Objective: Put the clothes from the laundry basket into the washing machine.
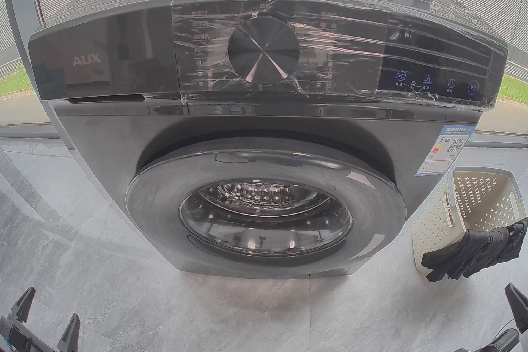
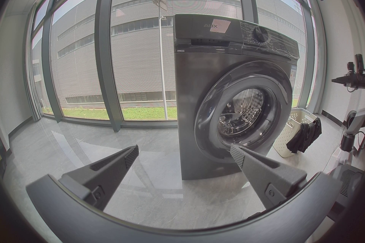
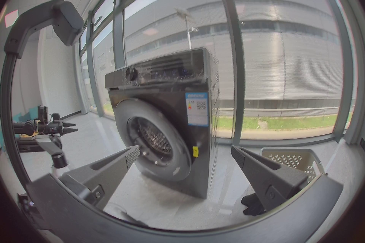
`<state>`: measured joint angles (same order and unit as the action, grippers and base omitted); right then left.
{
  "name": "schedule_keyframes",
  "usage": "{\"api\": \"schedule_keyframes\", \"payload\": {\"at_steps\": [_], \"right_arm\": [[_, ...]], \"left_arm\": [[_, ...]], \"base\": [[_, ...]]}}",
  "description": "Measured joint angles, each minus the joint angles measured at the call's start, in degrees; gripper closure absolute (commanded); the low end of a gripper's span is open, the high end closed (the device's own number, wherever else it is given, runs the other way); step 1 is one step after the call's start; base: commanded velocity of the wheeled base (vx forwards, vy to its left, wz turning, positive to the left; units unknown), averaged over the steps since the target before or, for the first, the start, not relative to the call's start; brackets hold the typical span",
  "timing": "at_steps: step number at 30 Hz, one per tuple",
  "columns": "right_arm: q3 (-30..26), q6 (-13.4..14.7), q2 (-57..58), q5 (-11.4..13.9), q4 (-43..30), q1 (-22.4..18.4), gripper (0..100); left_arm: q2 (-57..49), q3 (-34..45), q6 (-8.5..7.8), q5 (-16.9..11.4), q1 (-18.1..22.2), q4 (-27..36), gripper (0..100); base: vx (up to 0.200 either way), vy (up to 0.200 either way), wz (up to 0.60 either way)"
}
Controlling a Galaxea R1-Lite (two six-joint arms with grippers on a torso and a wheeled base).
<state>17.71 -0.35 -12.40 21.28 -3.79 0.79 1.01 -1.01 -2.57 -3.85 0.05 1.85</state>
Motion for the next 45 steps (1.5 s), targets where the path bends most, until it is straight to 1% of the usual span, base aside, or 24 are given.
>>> {"api": "schedule_keyframes", "payload": {"at_steps": [4,8,10,12,13,15,19,20,22,28,34,39,42,45], "right_arm": [[1.33,-2.73,-8.63,2.26,0.34,1.22,0],[2.65,-5.61,-17.94,3.49,1.94,3.69,0],[3.28,-6.42,-22.52,3.86,3.35,5.53,0],[3.73,-6.57,-26.16,4.17,5.38,7.33,0],[3.93,-6.35,-27.89,4.33,6.58,8.11,0],[4.24,-4.49,-31.62,4.57,9.75,9.59,0],[4.44,0.35,-36.94,4.79,16.3,11.82,0],[4.41,1.44,-37.95,4.79,17.38,12.3,0],[4.3,2.51,-39.61,4.72,18.08,13.24,0],[4.33,2.91,-42.73,4.57,18.41,14.84,0],[4.11,3.39,-45.9,4.47,19.07,18.08,0],[3.64,5.77,-48.37,4.44,22.1,19.91,0],[3.5,6.23,-49.86,4.06,24.1,20.2,0],[3.36,6.67,-51.47,3.07,26.53,20.26,0]], "left_arm": [[0.0,0.0,0.0,-0.02,0.02,0.0,0],[0.0,0.0,0.01,-0.02,0.05,-0.02,0],[0.0,0.0,0.01,-0.02,0.05,0.0,0],[0.0,0.0,0.04,-0.02,0.05,0.0,0],[0.0,0.0,0.06,-0.02,0.02,0.0,0],[0.0,0.0,0.11,-0.02,0.0,0.0,0],[0.0,0.0,0.28,-0.06,0.0,0.0,0],[0.0,0.0,0.3,-0.09,0.0,0.0,0],[0.0,0.0,0.3,-0.09,0.0,0.0,0],[0.0,0.0,0.3,-0.11,0.05,0.0,0],[0.0,0.0,0.37,-0.09,0.0,0.0,0],[0.0,0.0,0.37,-0.11,0.02,0.0,0],[0.0,0.0,0.37,-0.09,0.02,0.0,0],[0.0,0.0,0.39,-0.11,0.02,0.0,0]], "base": [[0.0,0.0,0.0],[0.0,0.0,0.0],[0.0,0.0,0.0],[0.0,0.0,0.0],[0.0,0.0,0.0],[0.2,0.0,0.0],[0.2,0.0,0.0],[0.0,0.0,0.0],[0.0,0.0,0.0],[0.0,0.0,0.0],[0.0,0.0,0.0],[0.0,0.0,0.0],[0.0,0.0,0.0],[0.0,0.0,0.0]]}}
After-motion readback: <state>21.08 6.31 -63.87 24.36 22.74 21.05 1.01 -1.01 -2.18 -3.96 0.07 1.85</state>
